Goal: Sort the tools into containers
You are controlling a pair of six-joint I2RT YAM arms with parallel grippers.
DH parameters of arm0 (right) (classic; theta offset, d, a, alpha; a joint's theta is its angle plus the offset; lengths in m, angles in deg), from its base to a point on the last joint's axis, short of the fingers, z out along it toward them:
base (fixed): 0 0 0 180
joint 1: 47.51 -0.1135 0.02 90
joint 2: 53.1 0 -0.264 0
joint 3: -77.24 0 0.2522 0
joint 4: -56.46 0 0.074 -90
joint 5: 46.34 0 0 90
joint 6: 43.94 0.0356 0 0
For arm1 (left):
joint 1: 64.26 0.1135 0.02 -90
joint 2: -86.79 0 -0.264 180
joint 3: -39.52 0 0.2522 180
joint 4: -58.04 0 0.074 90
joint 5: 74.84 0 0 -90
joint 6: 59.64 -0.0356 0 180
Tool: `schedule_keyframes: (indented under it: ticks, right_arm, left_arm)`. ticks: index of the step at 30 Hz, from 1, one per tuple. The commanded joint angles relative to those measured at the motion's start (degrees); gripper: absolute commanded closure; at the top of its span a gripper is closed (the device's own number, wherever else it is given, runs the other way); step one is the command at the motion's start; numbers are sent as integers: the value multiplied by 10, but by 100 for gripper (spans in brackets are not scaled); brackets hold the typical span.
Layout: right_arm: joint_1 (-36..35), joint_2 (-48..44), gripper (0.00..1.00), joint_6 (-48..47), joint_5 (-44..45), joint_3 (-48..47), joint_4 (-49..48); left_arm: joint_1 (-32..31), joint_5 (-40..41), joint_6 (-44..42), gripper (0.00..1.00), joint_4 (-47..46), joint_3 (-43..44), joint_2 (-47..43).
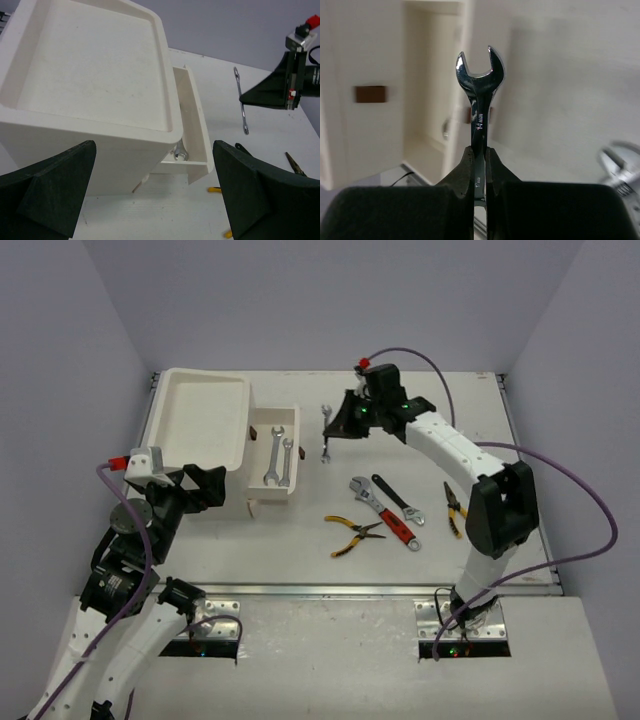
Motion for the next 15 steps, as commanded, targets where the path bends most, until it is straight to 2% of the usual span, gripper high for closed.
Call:
schedule_keyframes:
  ticks: [1,5,8,9,11,12,15]
  right_arm:
    - [-79,63,100,19,-35,-163,-32]
    - [-119,151,100,29,-24,-280,9]
    - [-139,190,93,34,-16,-328,33]
    - [-144,210,85,34,-11,-352,50]
    - [-149,225,76,34,-9,-366,61]
    - [-150,225,67,35,-6,-364,62]
    - [-150,208,56,37,20,-346,67]
  left_arm:
    - [5,5,-4,0,-27,1,0]
    - [5,6,-4,0,-26,1,-3]
    - [5,5,-4,0,-27,1,-4]
    - [5,4,-4,0,-27,1,-4]
    - [5,3,-5,0,-27,1,-4]
    - [5,1,-5,0,-27,1,-4]
    - [4,1,-5,0,-27,1,-5]
